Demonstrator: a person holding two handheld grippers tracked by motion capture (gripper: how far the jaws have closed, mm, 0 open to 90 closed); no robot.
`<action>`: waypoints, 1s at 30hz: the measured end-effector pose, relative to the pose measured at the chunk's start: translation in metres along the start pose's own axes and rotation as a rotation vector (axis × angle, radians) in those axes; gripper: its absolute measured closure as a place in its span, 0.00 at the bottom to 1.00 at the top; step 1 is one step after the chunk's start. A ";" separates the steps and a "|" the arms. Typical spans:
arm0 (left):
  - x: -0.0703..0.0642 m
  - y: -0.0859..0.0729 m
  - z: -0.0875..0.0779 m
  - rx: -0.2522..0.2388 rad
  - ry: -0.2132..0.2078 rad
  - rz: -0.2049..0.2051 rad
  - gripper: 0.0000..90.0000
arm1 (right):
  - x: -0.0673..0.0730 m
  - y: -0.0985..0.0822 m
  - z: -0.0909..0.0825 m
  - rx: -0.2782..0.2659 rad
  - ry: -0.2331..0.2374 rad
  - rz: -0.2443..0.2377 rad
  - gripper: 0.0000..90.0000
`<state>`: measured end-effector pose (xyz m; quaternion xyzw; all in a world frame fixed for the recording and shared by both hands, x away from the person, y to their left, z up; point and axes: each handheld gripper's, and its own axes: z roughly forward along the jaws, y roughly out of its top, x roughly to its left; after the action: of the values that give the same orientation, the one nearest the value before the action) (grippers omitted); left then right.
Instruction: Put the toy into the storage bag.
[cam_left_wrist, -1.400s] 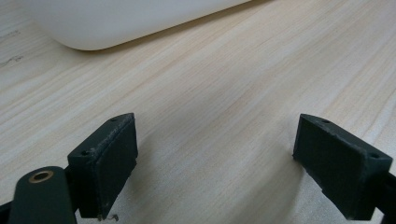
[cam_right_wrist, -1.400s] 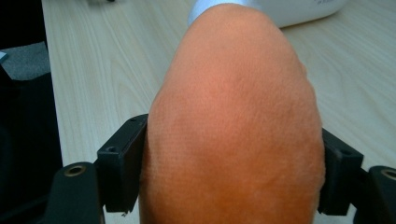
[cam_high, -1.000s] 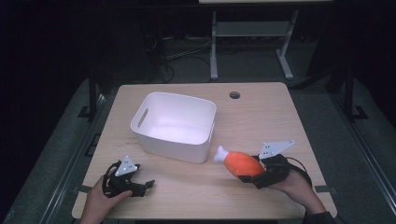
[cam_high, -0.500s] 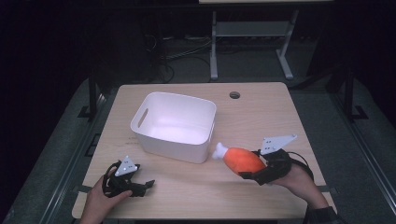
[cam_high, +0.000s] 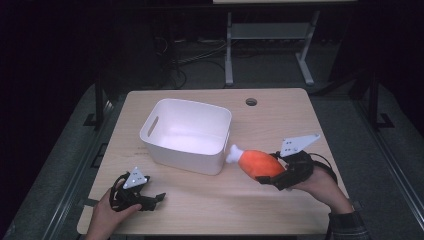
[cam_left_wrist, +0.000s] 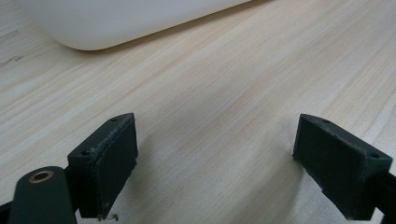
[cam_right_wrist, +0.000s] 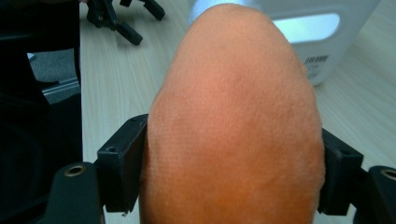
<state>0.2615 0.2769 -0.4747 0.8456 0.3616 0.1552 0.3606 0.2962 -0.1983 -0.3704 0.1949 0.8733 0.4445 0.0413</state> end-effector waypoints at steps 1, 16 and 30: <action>0.000 0.000 0.000 0.000 0.000 -0.001 0.14 | 0.000 0.000 0.000 0.000 0.000 0.000 0.28; 0.000 0.000 0.000 0.001 -0.001 -0.002 0.14 | -0.007 0.032 -0.005 -0.030 0.007 -0.019 0.28; 0.000 0.000 0.000 0.000 0.000 0.000 0.14 | -0.014 0.064 0.003 -0.058 0.018 -0.030 0.28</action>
<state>0.2614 0.2769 -0.4747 0.8456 0.3617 0.1552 0.3605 0.3296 -0.1670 -0.3227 0.1767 0.8633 0.4706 0.0457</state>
